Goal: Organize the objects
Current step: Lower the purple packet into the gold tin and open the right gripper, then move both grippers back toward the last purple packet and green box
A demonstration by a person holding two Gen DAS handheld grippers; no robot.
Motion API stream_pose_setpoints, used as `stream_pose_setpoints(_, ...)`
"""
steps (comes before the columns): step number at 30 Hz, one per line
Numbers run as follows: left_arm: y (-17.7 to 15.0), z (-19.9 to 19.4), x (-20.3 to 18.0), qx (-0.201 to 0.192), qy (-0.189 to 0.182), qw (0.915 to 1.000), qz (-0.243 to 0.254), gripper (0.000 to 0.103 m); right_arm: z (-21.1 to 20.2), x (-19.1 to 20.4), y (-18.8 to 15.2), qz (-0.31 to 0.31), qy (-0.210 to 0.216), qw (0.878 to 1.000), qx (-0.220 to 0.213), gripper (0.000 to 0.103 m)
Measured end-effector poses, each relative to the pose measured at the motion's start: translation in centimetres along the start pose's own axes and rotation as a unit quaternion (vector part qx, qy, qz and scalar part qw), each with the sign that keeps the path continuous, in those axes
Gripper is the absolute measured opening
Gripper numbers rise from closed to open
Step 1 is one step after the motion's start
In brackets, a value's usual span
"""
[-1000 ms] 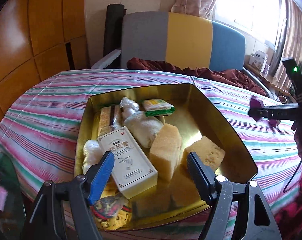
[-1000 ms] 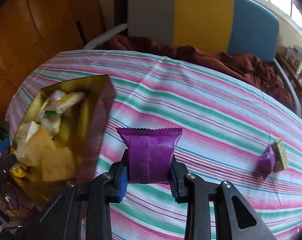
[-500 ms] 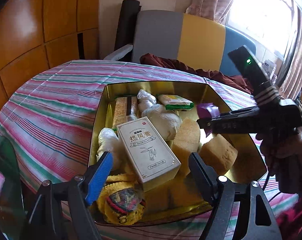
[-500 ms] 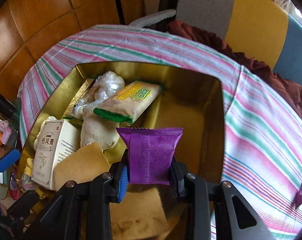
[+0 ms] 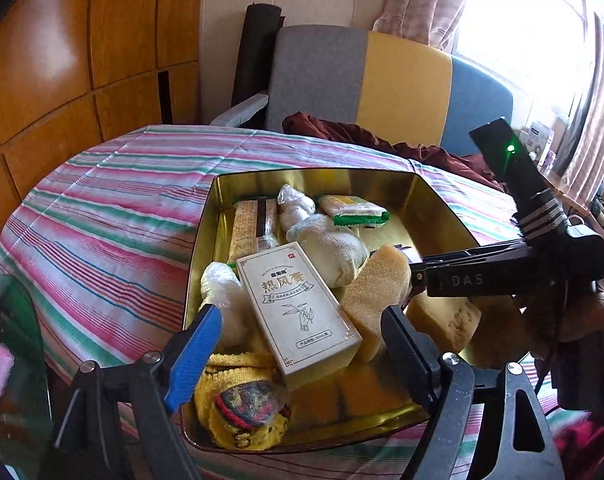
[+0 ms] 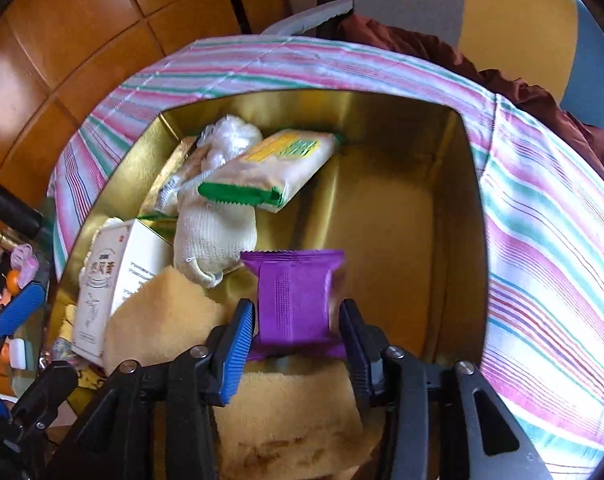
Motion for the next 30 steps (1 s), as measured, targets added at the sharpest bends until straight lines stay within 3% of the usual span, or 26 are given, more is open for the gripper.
stream_pose_setpoints(5, 0.3, -0.5, -0.7, -0.006, 0.006, 0.9999, 0.01, 0.083, -2.4, -0.3, -0.1, 0.012, -0.004, 0.999, -0.031, 0.044)
stream_pose_setpoints(12, 0.7, -1.1, -1.7, -0.017, 0.012, 0.9994, 0.03, 0.083, -5.5, -1.7, -1.0, 0.009, -0.041, 0.997, -0.067, 0.045)
stream_pose_setpoints(30, 1.2, -1.4, -8.2, -0.021, -0.02, 0.9944, 0.102, 0.083, -11.1, -12.5, -4.6, 0.078, -0.135, 0.984, -0.088, 0.045)
Point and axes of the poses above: each gripper's, at about its wrist camera, not at the fingertips, and z roughly the way its jaws point, x to its left, y to its top, the point moved 4 cm from there along z, roughly the way its jaws point, and after that the axes turned 4 degrees about -x, right-handed, at the moved point
